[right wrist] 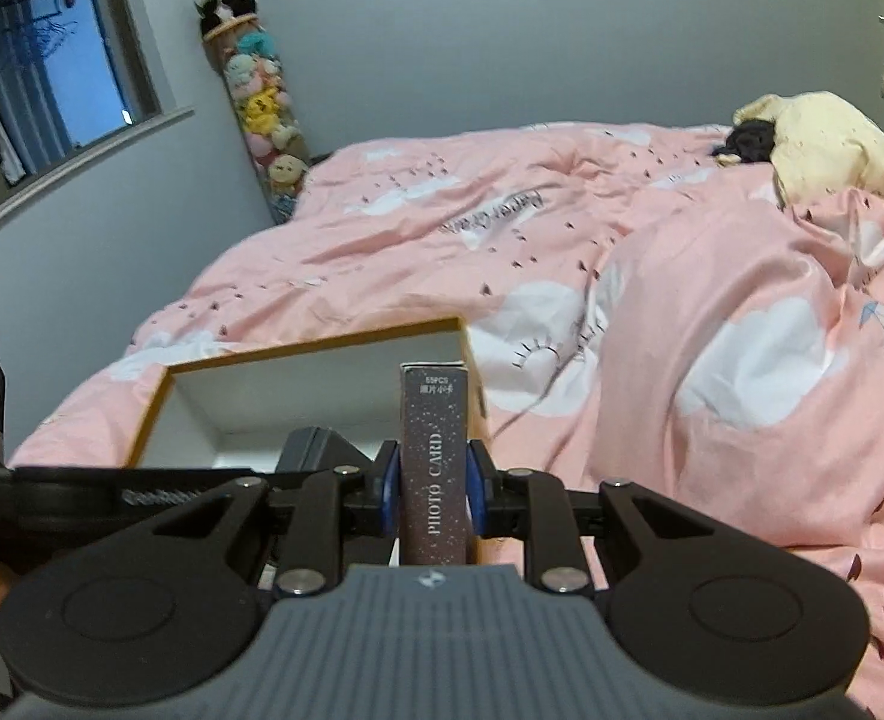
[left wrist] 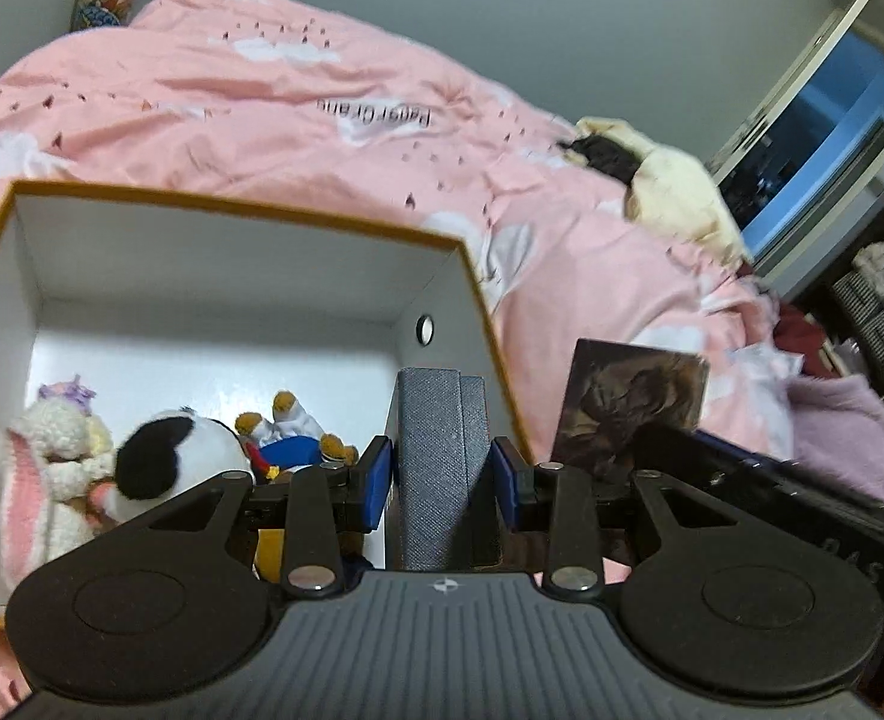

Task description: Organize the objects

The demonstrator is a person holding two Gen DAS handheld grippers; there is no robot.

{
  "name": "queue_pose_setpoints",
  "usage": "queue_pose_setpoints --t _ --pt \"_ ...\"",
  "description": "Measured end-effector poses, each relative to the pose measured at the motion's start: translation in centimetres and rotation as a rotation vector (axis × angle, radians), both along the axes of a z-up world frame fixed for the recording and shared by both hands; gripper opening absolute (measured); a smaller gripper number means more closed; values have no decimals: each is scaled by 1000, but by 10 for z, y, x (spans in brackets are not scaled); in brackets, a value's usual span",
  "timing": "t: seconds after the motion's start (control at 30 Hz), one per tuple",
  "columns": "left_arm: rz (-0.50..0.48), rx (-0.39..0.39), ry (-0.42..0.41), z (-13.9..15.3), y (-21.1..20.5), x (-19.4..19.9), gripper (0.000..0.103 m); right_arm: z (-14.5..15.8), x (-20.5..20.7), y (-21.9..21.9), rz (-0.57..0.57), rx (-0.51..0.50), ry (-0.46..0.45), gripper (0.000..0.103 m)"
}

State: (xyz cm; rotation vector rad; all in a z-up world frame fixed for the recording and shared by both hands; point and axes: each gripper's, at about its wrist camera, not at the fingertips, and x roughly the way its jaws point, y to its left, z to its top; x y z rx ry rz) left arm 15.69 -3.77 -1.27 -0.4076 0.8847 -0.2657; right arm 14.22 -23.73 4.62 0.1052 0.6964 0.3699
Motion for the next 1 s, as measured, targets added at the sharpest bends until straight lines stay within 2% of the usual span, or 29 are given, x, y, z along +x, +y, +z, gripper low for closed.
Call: queue_pose_setpoints --t 0.13,0.23,0.4,0.5,0.63,0.87,0.93,1.0 --pt "-18 -3 52 -21 -10 14 40 -9 9 -7 -24 -13 10 24" --pt "-13 45 66 -30 -16 18 38 -14 15 -11 -27 -1 27 24" --pt "-4 68 76 -24 -15 21 38 -19 20 -11 -14 26 34 24" --pt "5 128 27 -13 -15 17 38 -19 22 -12 -16 24 31 24" --pt "-9 122 78 -21 -16 20 38 -20 22 -13 -25 35 31 24" --pt "-52 199 126 -41 -40 26 38 -20 20 -13 -19 42 34 24" --pt "-59 195 146 -46 -43 27 38 -20 20 -13 -18 43 33 24" --pt "-72 156 154 -50 -41 27 40 -20 20 -13 -16 48 32 24"
